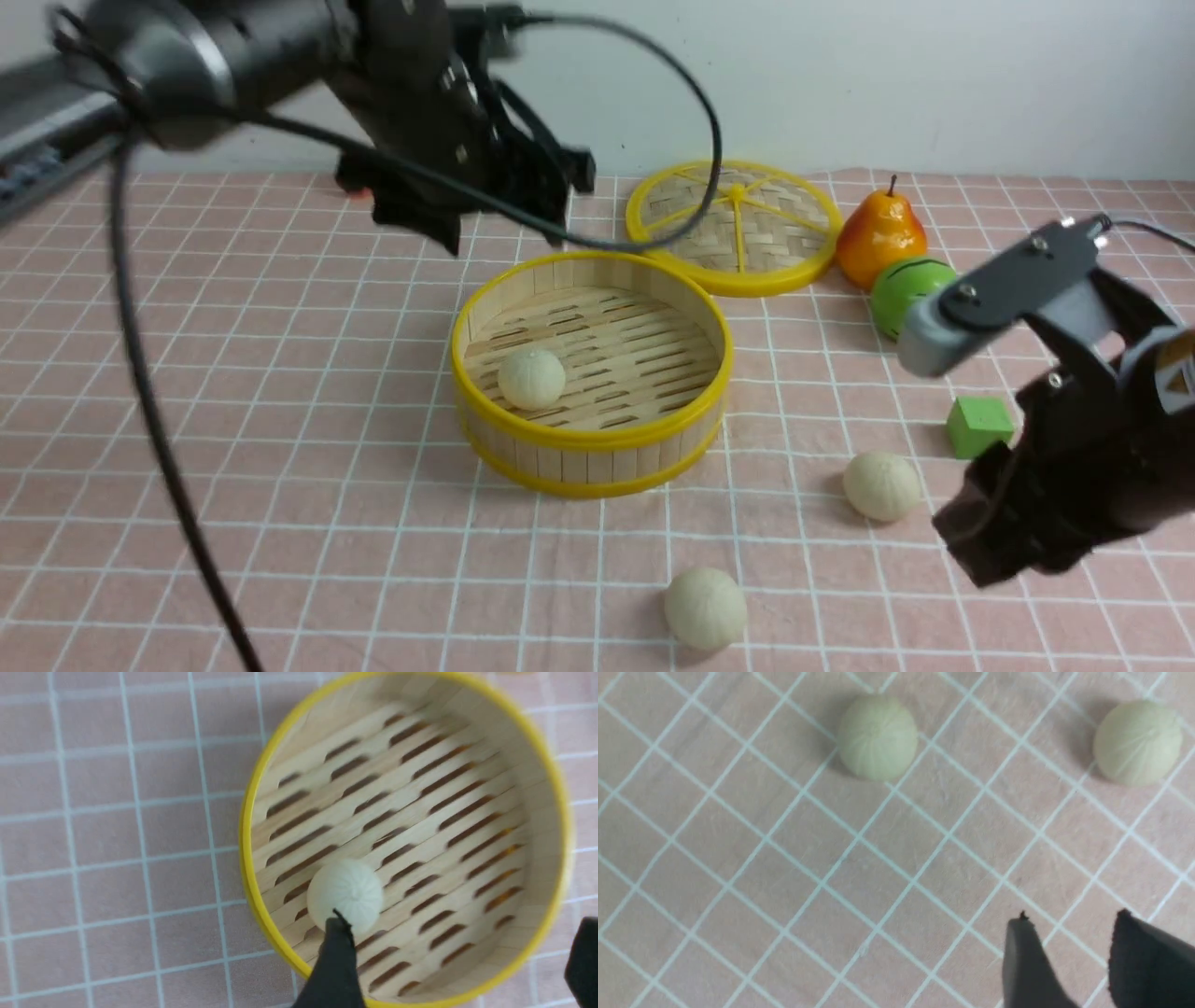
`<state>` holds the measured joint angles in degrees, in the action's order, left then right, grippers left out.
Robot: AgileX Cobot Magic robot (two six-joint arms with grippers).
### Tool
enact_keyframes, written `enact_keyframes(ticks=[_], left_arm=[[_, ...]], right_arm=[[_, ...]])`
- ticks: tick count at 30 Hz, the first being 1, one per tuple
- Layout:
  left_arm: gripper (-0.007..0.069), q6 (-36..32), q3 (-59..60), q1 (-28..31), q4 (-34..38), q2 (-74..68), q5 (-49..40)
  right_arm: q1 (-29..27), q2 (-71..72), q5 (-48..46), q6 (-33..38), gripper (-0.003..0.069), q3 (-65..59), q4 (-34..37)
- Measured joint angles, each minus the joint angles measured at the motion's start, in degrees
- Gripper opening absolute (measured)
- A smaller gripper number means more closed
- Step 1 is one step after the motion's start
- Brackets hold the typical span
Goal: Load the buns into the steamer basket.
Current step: Use the right arm to grab a steamed stuffed bun
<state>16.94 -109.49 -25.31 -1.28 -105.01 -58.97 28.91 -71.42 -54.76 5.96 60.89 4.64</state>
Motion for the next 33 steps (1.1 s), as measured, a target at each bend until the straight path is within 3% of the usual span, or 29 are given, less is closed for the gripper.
enact_keyframes(ticks=[2,3,6,9,10,11,14,17,25,28,33], left_arm=[[0.0508,-0.74,-1.93,0.00,0.00,5.22,-2.19],[0.0501,-0.79,-2.07,0.00,0.00,5.75,-2.37],[0.0323,-2.52,-1.11,0.00,-0.07,15.77,-6.18],[0.0184,-3.21,3.89,0.00,-0.43,22.45,-7.32],[0.0174,-3.22,4.40,0.00,-0.45,22.96,-7.33],[0.0084,-3.34,9.58,0.00,-0.81,27.47,-7.03],[-0.0014,-3.37,18.89,0.00,-0.93,34.74,-5.78],[-0.0014,-3.37,28.92,0.00,-0.99,41.17,-5.37],[-0.0014,-3.37,46.86,0.00,-0.27,56.30,-4.37],[-0.0014,-3.37,50.85,0.00,-0.21,61.09,-4.37],[-0.0014,-3.37,56.63,0.00,-0.21,69.00,-4.37]], right_arm=[[0.00,-2.53,0.26,-0.05,0.0427,3.31,1.34],[0.00,-2.82,0.26,-0.05,0.0436,3.60,1.50],[0.31,-8.93,0.11,1.46,0.0581,8.24,4.25],[2.00,-14.71,-1.69,2.37,0.0618,11.07,4.18],[2.41,-15.13,-1.84,2.42,0.0619,11.24,4.18],[4.39,-18.99,-2.86,2.54,0.0617,12.66,3.23],[8.55,-24.66,-2.90,2.24,0.0592,14.01,0.27],[11.36,-29.67,-1.30,-0.03,0.0565,14.39,-2.64],[12.48,-37.83,4.61,-4.11,0.0540,14.45,-4.98],[12.48,-38.34,6.00,-5.07,0.0485,14.45,-4.98],[12.48,-38.34,5.30,-5.44,0.0135,16.02,-4.98]])
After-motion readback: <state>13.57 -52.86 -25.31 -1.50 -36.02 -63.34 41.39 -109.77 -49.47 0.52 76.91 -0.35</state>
